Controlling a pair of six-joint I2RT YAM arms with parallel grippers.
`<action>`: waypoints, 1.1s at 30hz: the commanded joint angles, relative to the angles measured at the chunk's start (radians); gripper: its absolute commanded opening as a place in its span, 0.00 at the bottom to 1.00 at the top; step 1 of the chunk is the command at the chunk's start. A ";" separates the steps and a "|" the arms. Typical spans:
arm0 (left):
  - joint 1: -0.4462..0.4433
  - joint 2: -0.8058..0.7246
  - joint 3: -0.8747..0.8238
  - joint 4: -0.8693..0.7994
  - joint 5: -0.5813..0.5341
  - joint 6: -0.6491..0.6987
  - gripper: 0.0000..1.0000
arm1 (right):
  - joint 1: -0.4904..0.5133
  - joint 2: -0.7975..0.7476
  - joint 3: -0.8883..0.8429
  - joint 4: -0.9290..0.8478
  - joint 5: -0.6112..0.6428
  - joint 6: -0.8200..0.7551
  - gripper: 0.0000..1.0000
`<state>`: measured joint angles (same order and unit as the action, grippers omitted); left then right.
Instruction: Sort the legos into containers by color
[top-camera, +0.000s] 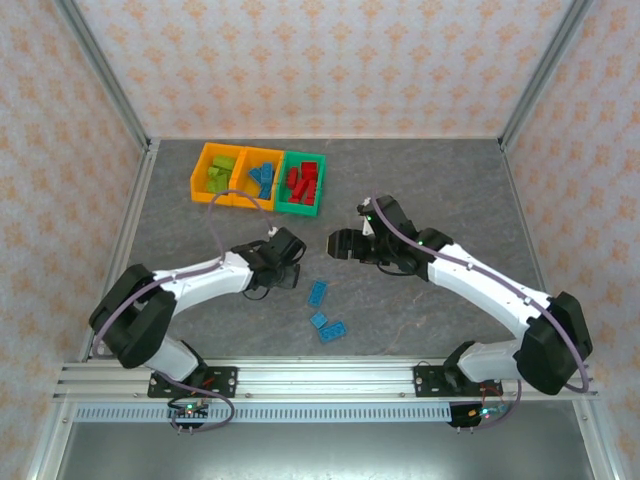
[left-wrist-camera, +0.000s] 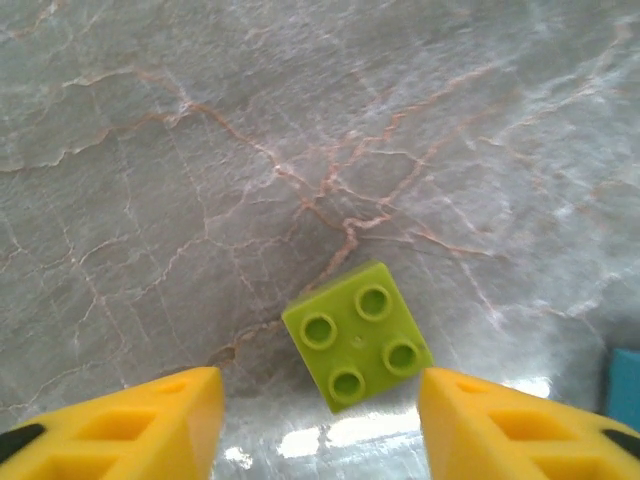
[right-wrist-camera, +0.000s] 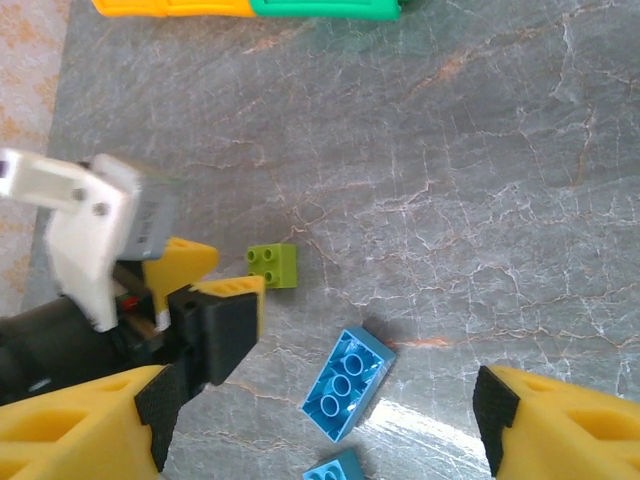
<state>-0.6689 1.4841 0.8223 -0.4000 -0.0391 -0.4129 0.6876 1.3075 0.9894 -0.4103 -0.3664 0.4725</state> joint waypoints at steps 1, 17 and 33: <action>-0.027 -0.096 -0.011 0.056 0.051 0.011 0.65 | 0.004 0.007 0.017 0.015 -0.001 0.008 0.79; -0.031 0.143 0.051 0.030 -0.049 -0.297 0.60 | 0.004 0.009 0.020 -0.004 0.001 0.001 0.79; 0.033 -0.011 0.101 -0.041 -0.132 -0.196 0.21 | 0.008 0.013 0.022 0.043 -0.244 -0.061 0.78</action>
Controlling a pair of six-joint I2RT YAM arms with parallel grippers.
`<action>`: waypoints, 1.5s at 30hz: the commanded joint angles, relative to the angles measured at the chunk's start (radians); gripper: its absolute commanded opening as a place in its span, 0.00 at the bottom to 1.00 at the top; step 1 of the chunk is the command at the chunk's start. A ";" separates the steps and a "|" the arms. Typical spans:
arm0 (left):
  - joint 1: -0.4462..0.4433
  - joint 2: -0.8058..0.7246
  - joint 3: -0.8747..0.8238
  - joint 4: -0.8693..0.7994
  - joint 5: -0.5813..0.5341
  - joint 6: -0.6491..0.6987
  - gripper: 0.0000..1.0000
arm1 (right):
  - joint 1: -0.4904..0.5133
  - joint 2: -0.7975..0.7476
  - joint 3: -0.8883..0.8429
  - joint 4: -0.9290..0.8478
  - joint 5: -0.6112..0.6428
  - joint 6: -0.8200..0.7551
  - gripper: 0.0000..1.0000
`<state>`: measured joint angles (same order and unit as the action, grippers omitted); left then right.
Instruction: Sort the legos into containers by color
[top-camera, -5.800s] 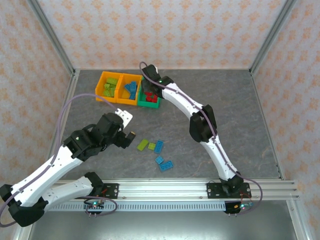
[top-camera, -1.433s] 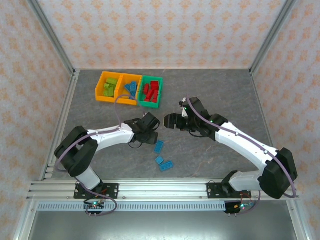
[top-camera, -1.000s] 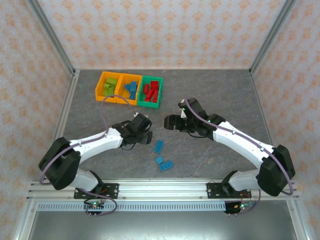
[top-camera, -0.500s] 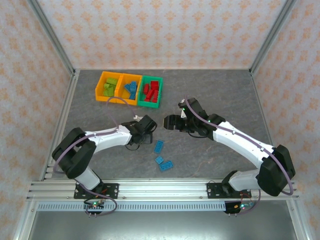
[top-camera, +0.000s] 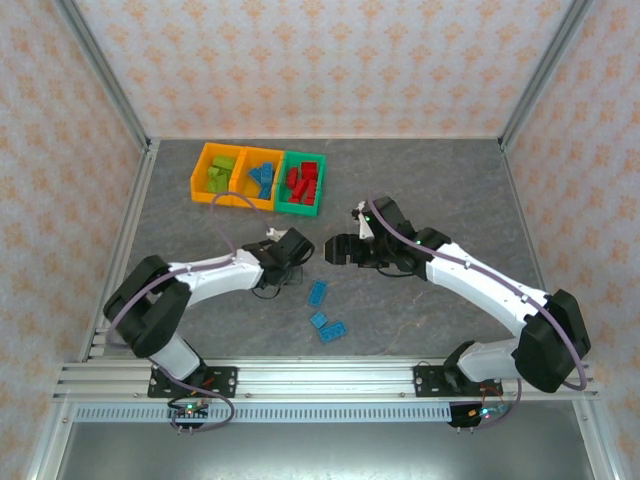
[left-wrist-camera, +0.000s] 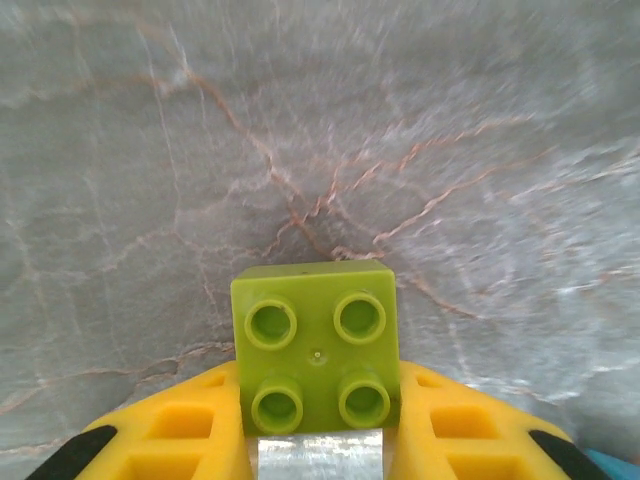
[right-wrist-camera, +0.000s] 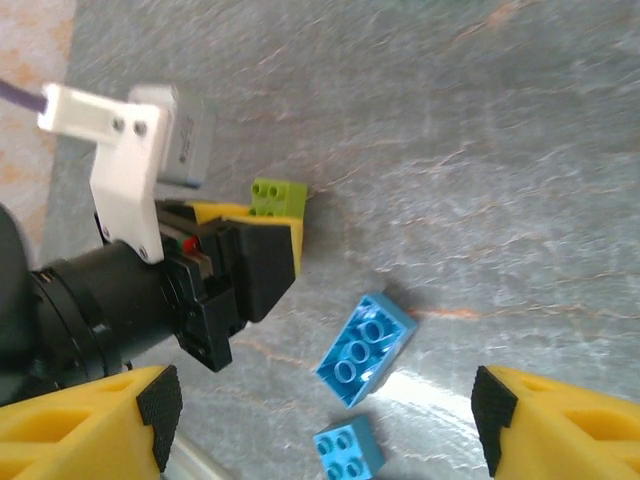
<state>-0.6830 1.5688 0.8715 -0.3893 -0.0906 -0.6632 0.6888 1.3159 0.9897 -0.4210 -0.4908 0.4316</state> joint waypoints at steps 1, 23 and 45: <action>0.079 -0.113 0.069 -0.063 -0.084 0.075 0.21 | 0.006 0.005 0.021 0.077 -0.139 -0.013 0.78; 0.698 0.413 0.928 -0.337 0.101 0.249 0.45 | 0.005 0.002 0.046 0.034 -0.035 -0.009 0.79; 0.197 -0.480 0.412 -0.612 0.198 0.512 0.47 | 0.245 0.171 0.032 -0.096 0.419 0.042 0.89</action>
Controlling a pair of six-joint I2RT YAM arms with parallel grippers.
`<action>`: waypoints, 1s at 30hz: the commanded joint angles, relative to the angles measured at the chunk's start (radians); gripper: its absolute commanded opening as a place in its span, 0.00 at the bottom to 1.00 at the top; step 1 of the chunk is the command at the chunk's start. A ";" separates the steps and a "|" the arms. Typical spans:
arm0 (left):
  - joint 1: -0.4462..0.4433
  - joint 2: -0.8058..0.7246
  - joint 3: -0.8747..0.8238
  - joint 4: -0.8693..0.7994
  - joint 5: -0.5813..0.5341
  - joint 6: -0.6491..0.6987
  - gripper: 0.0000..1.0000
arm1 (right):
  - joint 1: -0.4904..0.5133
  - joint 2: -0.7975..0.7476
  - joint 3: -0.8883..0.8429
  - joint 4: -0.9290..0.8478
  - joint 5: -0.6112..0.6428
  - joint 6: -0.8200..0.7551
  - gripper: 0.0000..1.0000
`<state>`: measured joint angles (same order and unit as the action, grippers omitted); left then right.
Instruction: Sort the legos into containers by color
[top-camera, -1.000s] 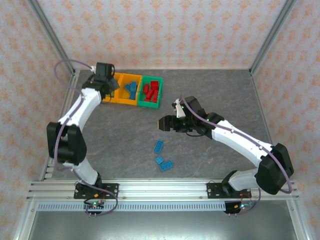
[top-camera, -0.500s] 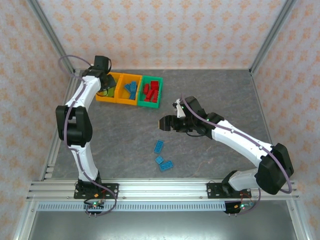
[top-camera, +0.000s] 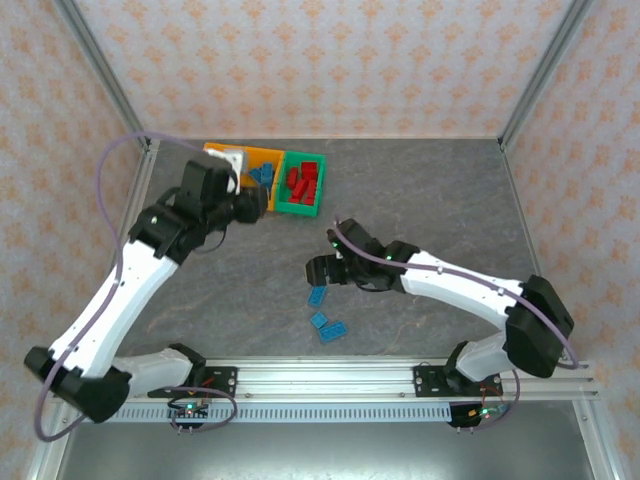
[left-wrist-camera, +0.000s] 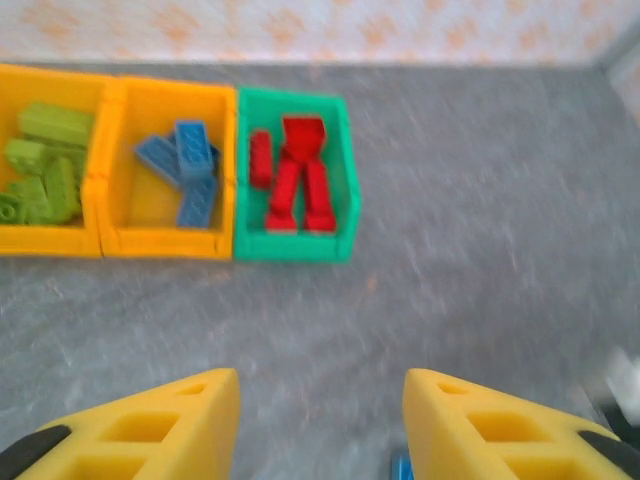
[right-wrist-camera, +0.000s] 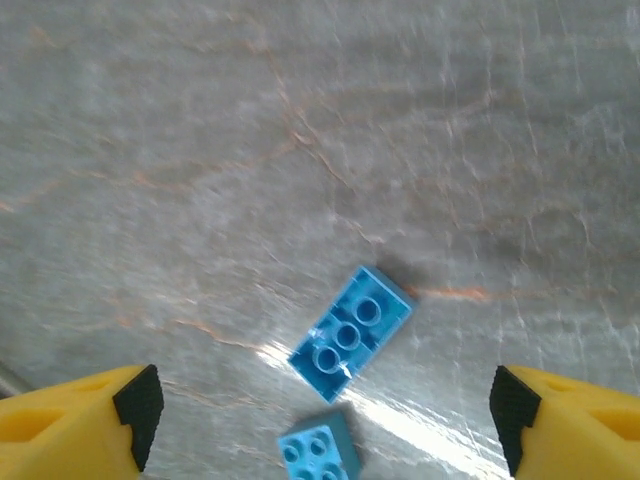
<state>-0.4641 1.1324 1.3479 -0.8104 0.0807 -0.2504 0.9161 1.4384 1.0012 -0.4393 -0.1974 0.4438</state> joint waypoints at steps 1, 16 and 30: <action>-0.028 -0.070 -0.091 -0.212 0.070 0.122 0.49 | 0.031 0.073 0.026 -0.078 0.135 0.061 0.89; -0.047 -0.214 -0.320 -0.099 0.228 0.202 0.73 | 0.153 0.417 0.161 -0.068 0.271 0.361 0.49; -0.044 -0.424 -0.386 0.027 0.442 0.224 0.93 | 0.068 0.243 0.217 0.251 0.140 0.027 0.20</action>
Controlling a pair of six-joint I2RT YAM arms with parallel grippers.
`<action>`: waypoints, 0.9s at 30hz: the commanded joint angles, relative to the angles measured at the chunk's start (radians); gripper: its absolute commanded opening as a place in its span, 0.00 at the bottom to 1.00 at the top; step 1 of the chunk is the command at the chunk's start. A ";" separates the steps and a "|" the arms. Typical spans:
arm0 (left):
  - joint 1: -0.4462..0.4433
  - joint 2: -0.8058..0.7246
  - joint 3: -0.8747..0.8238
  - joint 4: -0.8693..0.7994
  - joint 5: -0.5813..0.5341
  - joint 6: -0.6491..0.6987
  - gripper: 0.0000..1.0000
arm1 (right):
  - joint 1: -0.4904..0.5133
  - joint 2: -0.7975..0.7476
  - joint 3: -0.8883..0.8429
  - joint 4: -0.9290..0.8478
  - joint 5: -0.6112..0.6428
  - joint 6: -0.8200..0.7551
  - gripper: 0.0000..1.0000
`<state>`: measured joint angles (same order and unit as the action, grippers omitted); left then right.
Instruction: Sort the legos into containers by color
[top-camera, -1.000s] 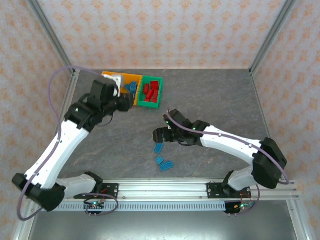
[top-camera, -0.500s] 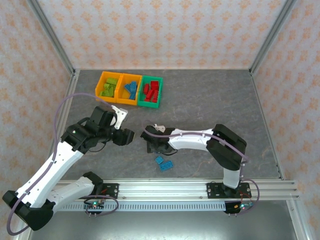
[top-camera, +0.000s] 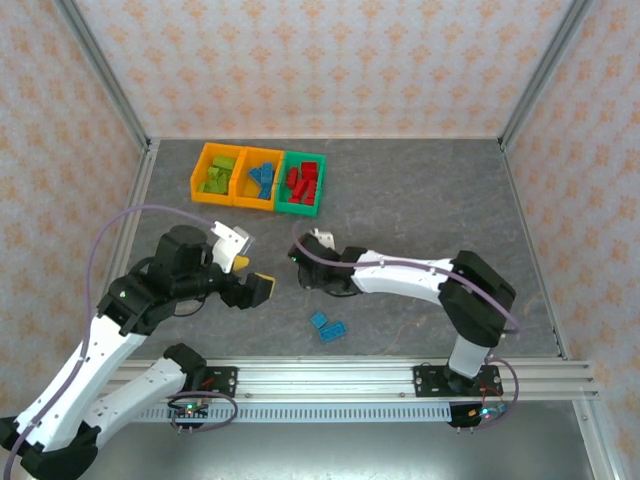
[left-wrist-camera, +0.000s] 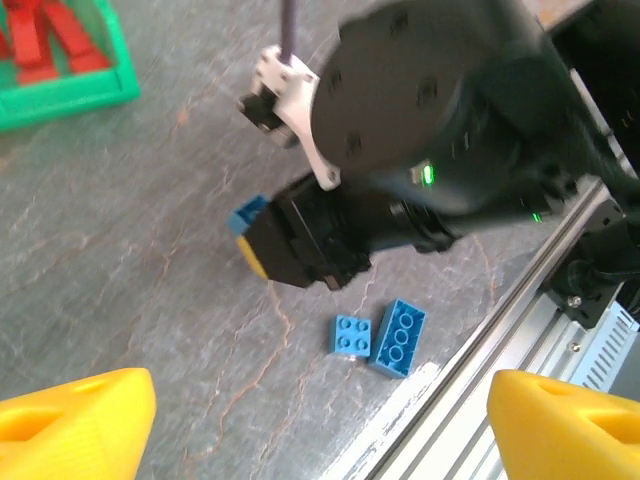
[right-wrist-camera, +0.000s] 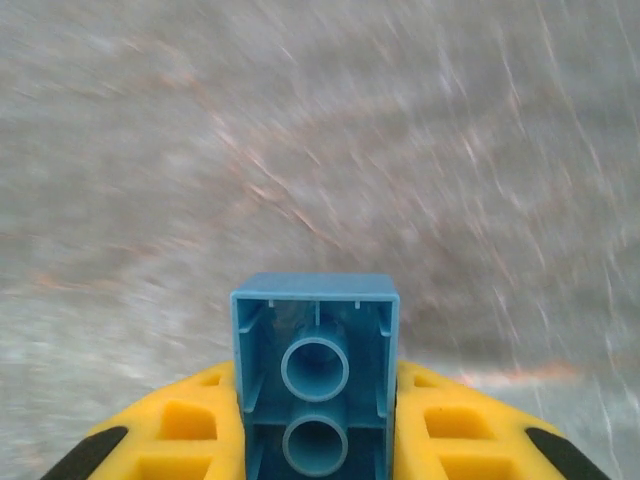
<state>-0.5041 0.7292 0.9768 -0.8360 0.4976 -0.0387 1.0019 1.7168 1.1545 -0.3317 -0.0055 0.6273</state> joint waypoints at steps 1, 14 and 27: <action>-0.002 -0.033 -0.018 0.059 -0.008 -0.001 0.98 | -0.019 -0.034 0.083 0.181 -0.049 -0.209 0.19; 0.064 -0.077 -0.084 0.119 -0.297 -0.156 1.00 | -0.213 0.464 0.699 0.270 -0.079 -0.344 0.18; 0.068 -0.057 -0.046 0.051 -0.356 -0.138 1.00 | -0.232 0.968 1.524 -0.020 -0.070 -0.559 0.37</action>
<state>-0.4442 0.6788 0.9070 -0.7704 0.1856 -0.1677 0.7654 2.6980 2.5893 -0.2745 -0.0830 0.1223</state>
